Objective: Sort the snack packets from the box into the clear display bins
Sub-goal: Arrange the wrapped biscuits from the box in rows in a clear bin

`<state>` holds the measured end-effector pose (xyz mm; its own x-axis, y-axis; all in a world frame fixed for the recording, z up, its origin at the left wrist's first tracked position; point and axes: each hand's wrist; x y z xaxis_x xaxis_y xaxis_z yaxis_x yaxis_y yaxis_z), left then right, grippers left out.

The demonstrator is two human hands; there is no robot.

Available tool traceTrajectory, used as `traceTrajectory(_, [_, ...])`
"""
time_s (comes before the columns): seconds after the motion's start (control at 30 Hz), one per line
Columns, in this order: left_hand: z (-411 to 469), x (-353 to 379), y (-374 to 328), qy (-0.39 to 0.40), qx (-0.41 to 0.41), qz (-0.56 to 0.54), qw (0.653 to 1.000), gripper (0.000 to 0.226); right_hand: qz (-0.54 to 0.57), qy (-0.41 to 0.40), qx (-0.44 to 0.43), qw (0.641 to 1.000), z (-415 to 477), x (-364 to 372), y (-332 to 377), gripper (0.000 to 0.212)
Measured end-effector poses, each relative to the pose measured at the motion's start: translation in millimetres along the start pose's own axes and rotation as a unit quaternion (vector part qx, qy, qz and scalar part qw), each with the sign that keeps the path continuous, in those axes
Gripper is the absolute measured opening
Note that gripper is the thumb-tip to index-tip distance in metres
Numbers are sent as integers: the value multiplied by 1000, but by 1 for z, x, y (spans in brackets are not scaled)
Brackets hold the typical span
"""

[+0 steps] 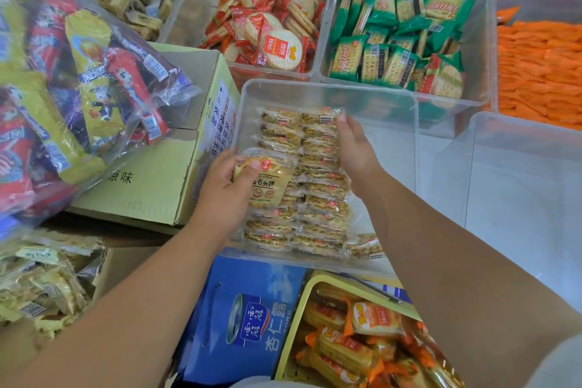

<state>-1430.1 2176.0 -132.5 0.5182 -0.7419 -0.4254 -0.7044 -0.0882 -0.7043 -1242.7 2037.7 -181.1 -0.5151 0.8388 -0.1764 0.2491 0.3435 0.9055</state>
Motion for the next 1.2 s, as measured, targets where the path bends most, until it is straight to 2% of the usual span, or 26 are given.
traceTrajectory(0.07, [-9, -1, -10, 0, -24, -67, 997, 12, -67, -46, -41, 996, -9, -4, 7, 69])
traceTrajectory(0.13, [-21, -2, -19, -17, -29, -118, 992, 27, -123, -73, -109, 984, -29, -8, 16, 62])
traceTrajectory(0.2, [-33, -3, -22, -53, -29, -135, 989, 23, -133, -73, -159, 976, -56, -12, 28, 45])
traceTrajectory(0.27, [-48, -3, -24, -78, -1, -127, 989, 12, -62, -25, -142, 988, -89, -16, 38, 36])
traceTrajectory(0.33, [-65, -4, -24, -93, 65, -73, 991, 3, 44, 78, -62, 994, -120, -17, 46, 50])
traceTrajectory(0.4, [-81, -2, -24, -77, 148, -8, 986, 16, 134, 175, 24, 975, -142, -19, 48, 69])
traceTrajectory(0.47, [-94, 4, -25, -41, 233, 62, 970, 32, 219, 229, 68, 946, -154, -21, 48, 77])
traceTrajectory(0.53, [-105, 11, -27, -8, 308, 142, 941, 44, 278, 240, 57, 928, -161, -27, 50, 66])
traceTrajectory(0.6, [-115, 14, -28, 32, 325, 196, 925, 55, 284, 202, 28, 937, -164, -37, 52, 43])
traceTrajectory(0.67, [-119, 12, -27, 55, 314, 213, 923, 59, 223, 142, -2, 964, -162, -50, 52, 24])
traceTrajectory(0.7, [-120, 11, -25, 51, 301, 218, 927, 59, 154, 119, -33, 980, -160, -57, 52, 19])
traceTrajectory(0.73, [-120, 8, -22, 36, 284, 223, 932, 58, 49, 97, -78, 991, -157, -66, 53, 14])
traceTrajectory(0.77, [-118, 5, -18, 13, 264, 232, 936, 58, -81, 79, -133, 985, -154, -76, 55, 11])
traceTrajectory(0.8, [-115, 2, -12, -14, 236, 250, 939, 61, -213, 75, -188, 956, -150, -85, 57, 10])
traceTrajectory(0.87, [-108, -6, 2, -50, 158, 298, 940, 69, -420, 130, -264, 858, -142, -99, 60, 23])
traceTrajectory(0.97, [-98, -13, 28, -38, 63, 330, 941, 80, -605, 257, -257, 708, -140, -101, 67, 33])
traceTrajectory(1.07, [-92, -14, 47, -14, 38, 329, 943, 88, -730, 298, -252, 561, -137, -88, 64, 43])
traceTrajectory(1.13, [-89, -13, 53, -17, 42, 337, 941, 91, -762, 302, -243, 519, -133, -79, 61, 37])
traceTrajectory(1.2, [-87, -14, 57, -21, 49, 340, 939, 91, -774, 311, -220, 506, -128, -68, 54, 24])
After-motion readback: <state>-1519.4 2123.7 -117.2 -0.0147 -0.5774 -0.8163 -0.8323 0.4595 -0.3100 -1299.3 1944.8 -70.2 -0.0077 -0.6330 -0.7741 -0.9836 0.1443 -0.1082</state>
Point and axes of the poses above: each hand's wrist, its own z-axis towards the middle knuckle, its own x-axis out of the palm, y = z × x, and after that the axes turned 13 degrees about -x, right-handed
